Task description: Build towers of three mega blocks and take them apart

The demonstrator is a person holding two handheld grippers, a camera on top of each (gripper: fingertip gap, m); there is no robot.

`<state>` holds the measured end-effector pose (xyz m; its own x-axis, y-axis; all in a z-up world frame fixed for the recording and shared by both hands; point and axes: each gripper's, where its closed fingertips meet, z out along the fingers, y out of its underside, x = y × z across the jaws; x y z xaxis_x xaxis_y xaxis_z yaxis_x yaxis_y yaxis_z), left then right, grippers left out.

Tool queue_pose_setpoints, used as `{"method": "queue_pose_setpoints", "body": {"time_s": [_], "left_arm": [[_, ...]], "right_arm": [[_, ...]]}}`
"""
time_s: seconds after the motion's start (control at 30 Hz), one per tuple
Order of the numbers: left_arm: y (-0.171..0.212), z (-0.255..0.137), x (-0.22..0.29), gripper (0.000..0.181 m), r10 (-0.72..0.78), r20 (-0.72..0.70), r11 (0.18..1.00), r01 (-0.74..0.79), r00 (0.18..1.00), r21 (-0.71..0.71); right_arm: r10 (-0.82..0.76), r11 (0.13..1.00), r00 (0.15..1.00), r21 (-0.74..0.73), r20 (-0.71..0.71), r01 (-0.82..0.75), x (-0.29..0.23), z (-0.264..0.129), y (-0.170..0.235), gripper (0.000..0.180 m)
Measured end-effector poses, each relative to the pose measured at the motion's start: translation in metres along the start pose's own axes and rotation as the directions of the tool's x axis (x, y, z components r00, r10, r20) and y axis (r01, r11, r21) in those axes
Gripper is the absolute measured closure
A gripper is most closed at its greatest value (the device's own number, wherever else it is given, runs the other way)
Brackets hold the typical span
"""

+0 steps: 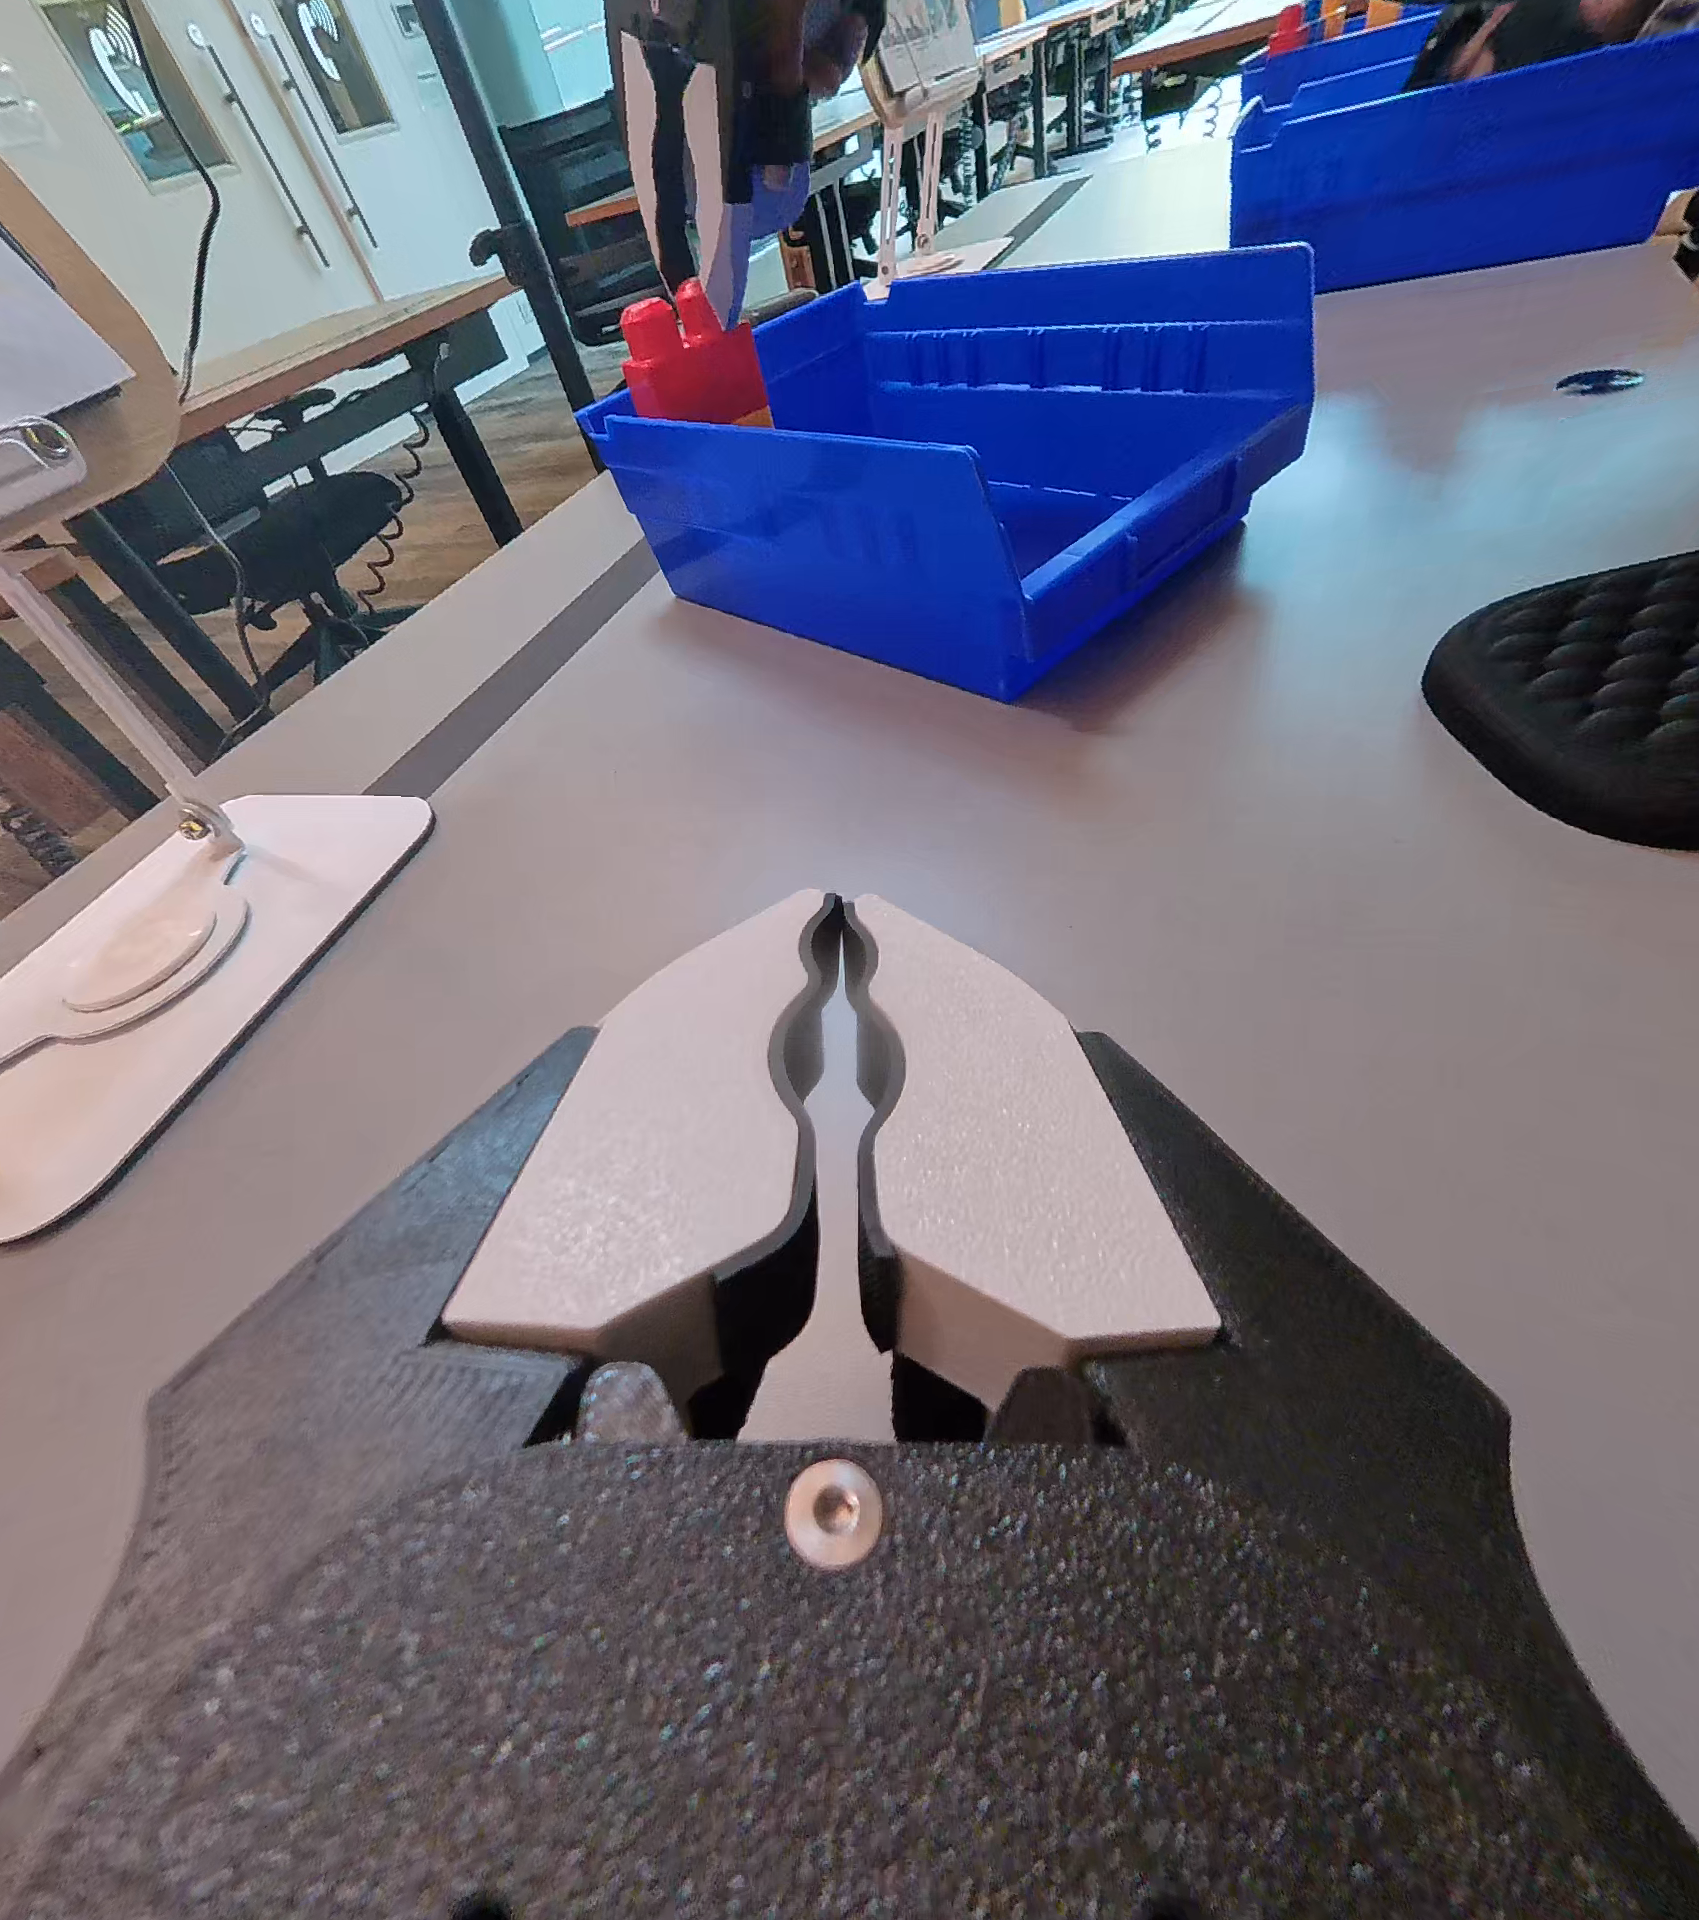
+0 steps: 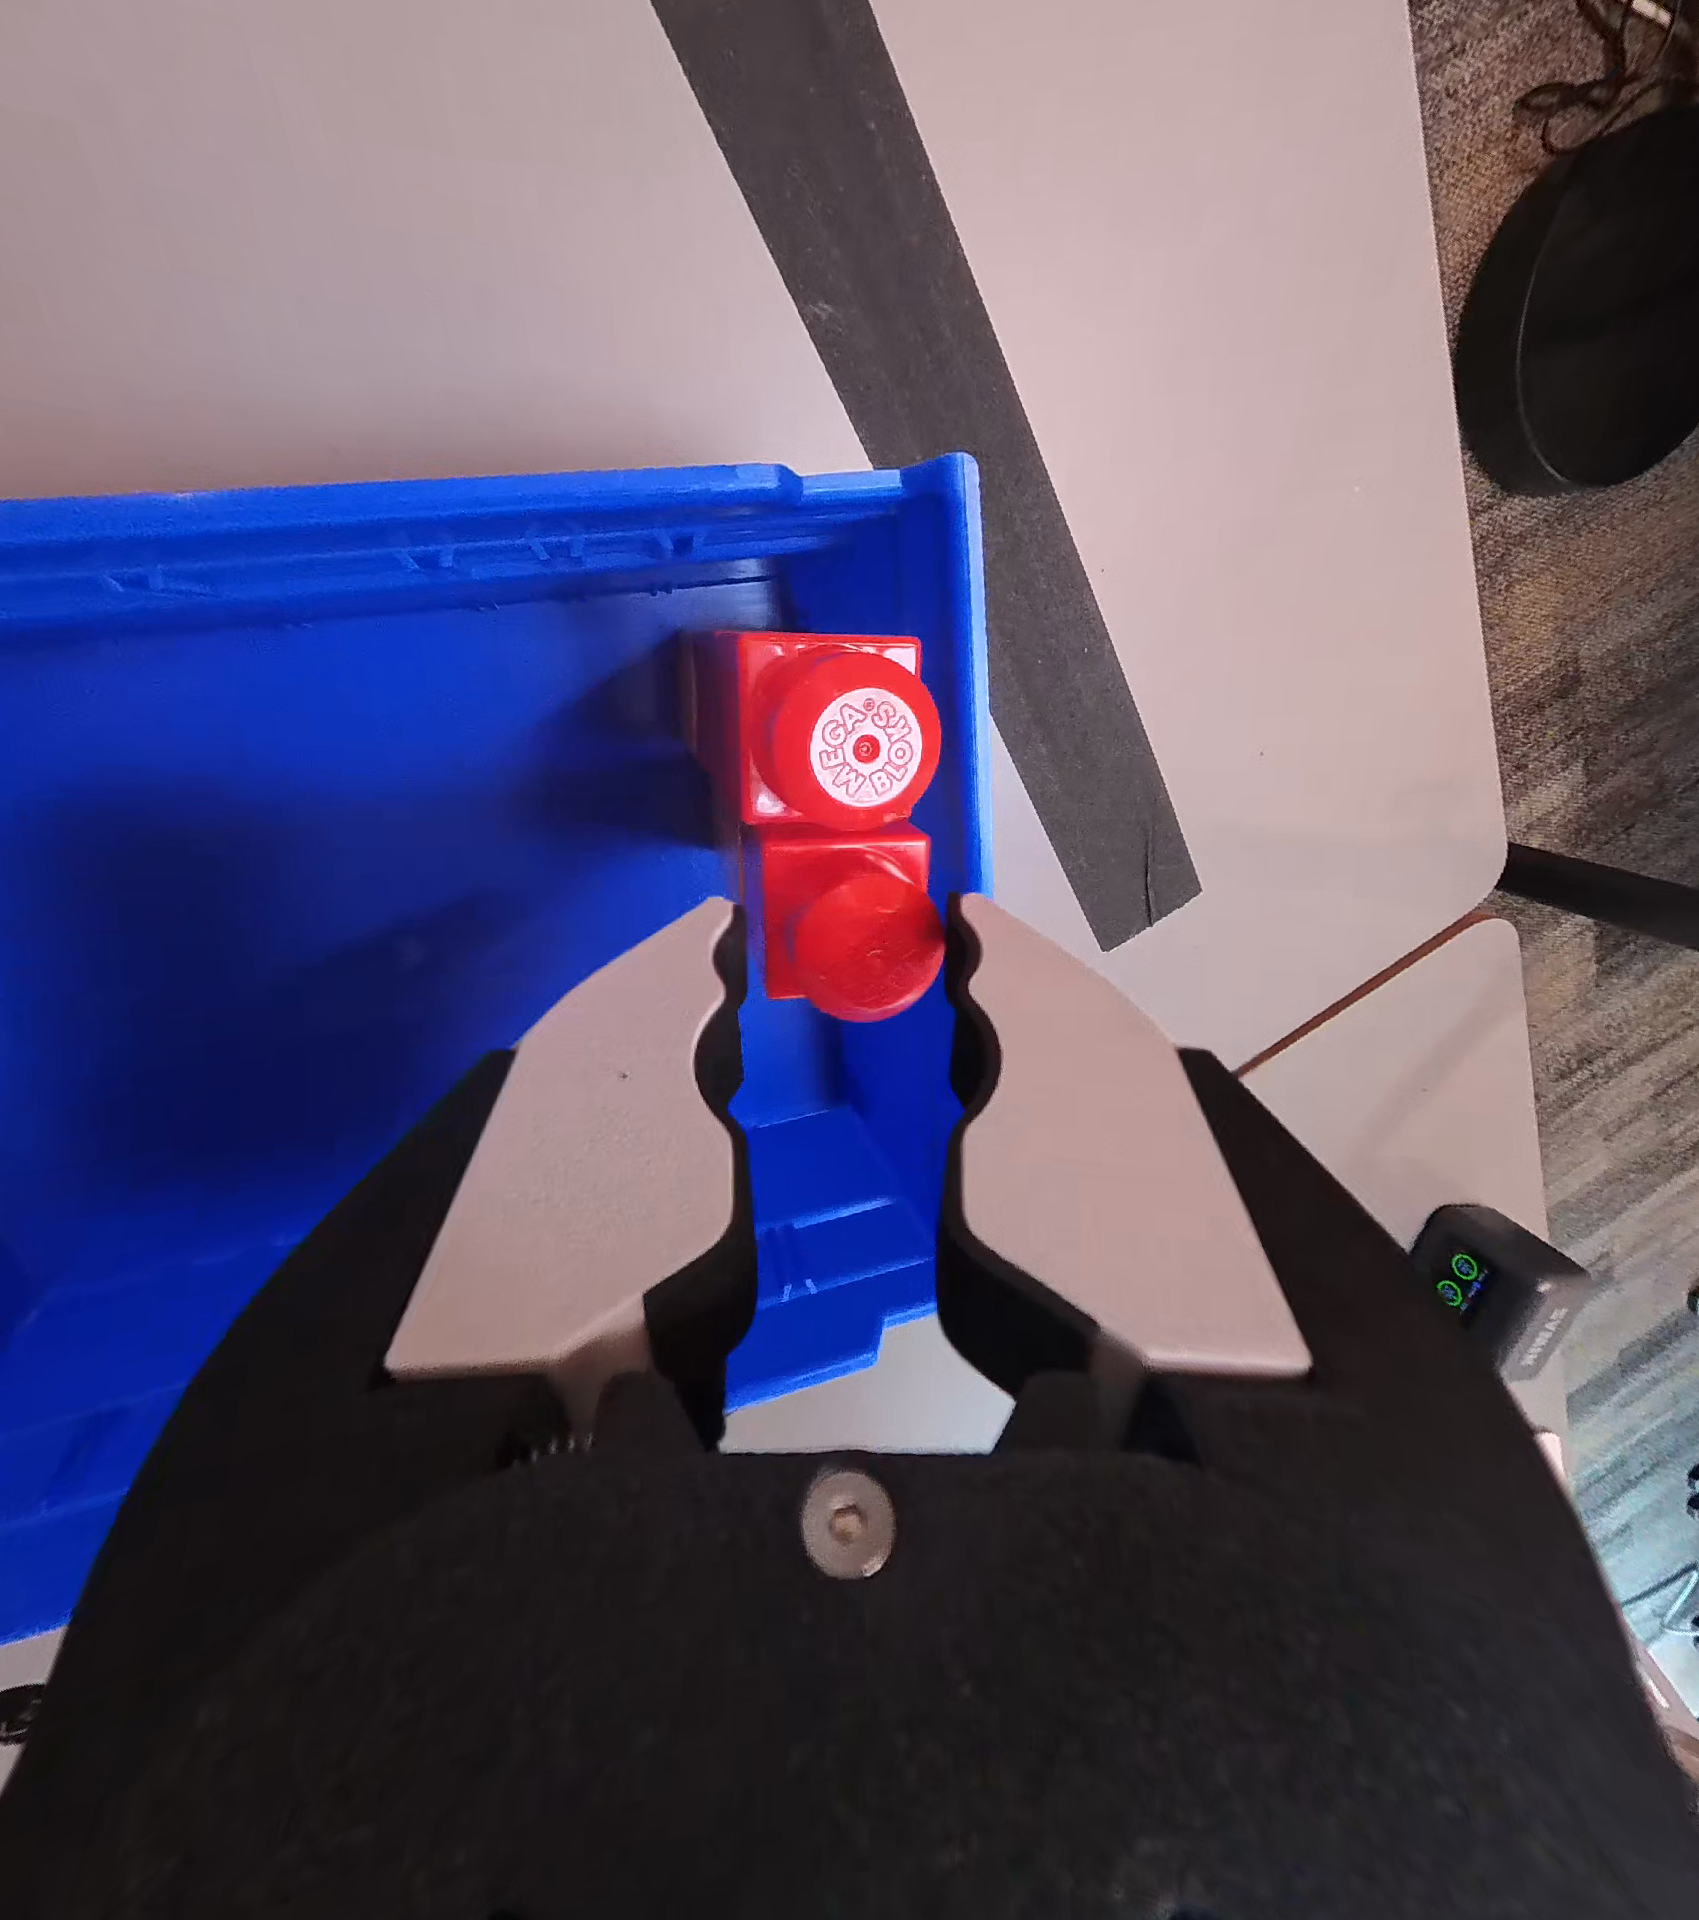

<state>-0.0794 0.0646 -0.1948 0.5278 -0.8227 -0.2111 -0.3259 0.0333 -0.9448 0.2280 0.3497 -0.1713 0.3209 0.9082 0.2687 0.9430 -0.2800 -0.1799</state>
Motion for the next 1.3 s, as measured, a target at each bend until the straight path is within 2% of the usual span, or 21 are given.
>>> {"method": "queue_pose_setpoints", "body": {"time_s": [0.1,0.17,0.23,0.3,0.37,0.47,0.57,0.63,0.7,0.77,0.9,0.97,1.03,1.13,1.17,1.3], "left_arm": [[0.0,-0.001,-0.003,0.181,-0.008,0.013,1.0,0.008,1.0,-0.001],[-0.002,-0.002,-0.005,0.181,-0.025,0.02,1.0,0.025,0.999,-0.002],[-0.005,-0.005,-0.011,0.181,-0.04,0.048,0.999,0.04,0.998,0.008],[-0.01,-0.011,-0.02,0.181,-0.038,0.099,0.999,0.036,0.994,0.024],[-0.017,-0.023,-0.037,0.181,-0.037,0.179,0.999,0.03,0.983,0.04],[-0.028,-0.056,-0.076,0.181,-0.047,0.341,0.999,0.038,0.939,0.031],[-0.028,-0.111,-0.125,0.181,-0.04,0.486,0.994,0.083,0.873,-0.068],[-0.014,-0.149,-0.157,0.181,-0.046,0.541,0.975,0.157,0.84,-0.16],[0.012,-0.18,-0.183,0.174,-0.047,0.558,0.918,0.256,0.829,-0.303],[0.044,-0.204,-0.201,0.17,-0.022,0.534,0.819,0.322,0.845,-0.476],[0.114,-0.228,-0.198,0.147,-0.14,0.436,0.497,0.444,0.889,-0.745],[0.137,-0.23,-0.196,0.144,-0.169,0.432,0.397,0.463,0.886,-0.793],[0.154,-0.227,-0.192,0.134,-0.221,0.449,0.317,0.499,0.866,-0.806],[0.174,-0.224,-0.19,0.121,-0.237,0.492,0.22,0.54,0.838,-0.813],[0.173,-0.221,-0.196,0.123,-0.215,0.511,0.235,0.552,0.832,-0.8],[0.177,-0.223,-0.205,0.139,-0.142,0.548,0.183,0.566,0.824,-0.804]], "right_arm": [[0.029,0.999,1.0,0.019,-0.011,-0.028,0.003,-0.011,-0.004,0.133],[0.034,0.994,0.997,0.106,-0.063,-0.027,0.007,-0.029,-0.021,0.133],[0.064,0.957,0.991,0.287,-0.118,-0.028,0.005,-0.058,-0.055,0.135],[0.104,0.863,0.982,0.505,-0.156,-0.011,-0.011,-0.094,-0.098,0.136],[0.142,0.722,0.98,0.691,-0.138,-0.007,-0.048,-0.13,-0.135,0.138],[0.114,0.488,0.993,0.87,0.019,-0.072,-0.138,-0.167,-0.173,0.145],[0.012,0.377,0.979,0.906,0.202,-0.191,-0.237,-0.171,-0.186,0.15],[-0.081,0.349,0.938,0.891,0.337,-0.29,-0.299,-0.164,-0.188,0.151],[-0.149,0.349,0.898,0.871,0.415,-0.345,-0.348,-0.153,-0.186,0.152],[-0.187,0.367,0.874,0.857,0.449,-0.362,-0.38,-0.14,-0.185,0.152],[-0.2,0.354,0.861,0.853,0.468,-0.382,-0.398,-0.121,-0.188,0.153],[-0.203,0.358,0.827,0.826,0.524,-0.435,-0.399,-0.115,-0.188,0.155],[-0.194,0.371,0.8,0.797,0.568,-0.476,-0.397,-0.107,-0.187,0.156],[-0.181,0.365,0.786,0.782,0.592,-0.505,-0.392,-0.1,-0.185,0.159],[-0.178,0.366,0.784,0.779,0.595,-0.509,-0.391,-0.099,-0.184,0.159],[-0.173,0.369,0.782,0.775,0.599,-0.513,-0.391,-0.094,-0.18,0.161]]}}
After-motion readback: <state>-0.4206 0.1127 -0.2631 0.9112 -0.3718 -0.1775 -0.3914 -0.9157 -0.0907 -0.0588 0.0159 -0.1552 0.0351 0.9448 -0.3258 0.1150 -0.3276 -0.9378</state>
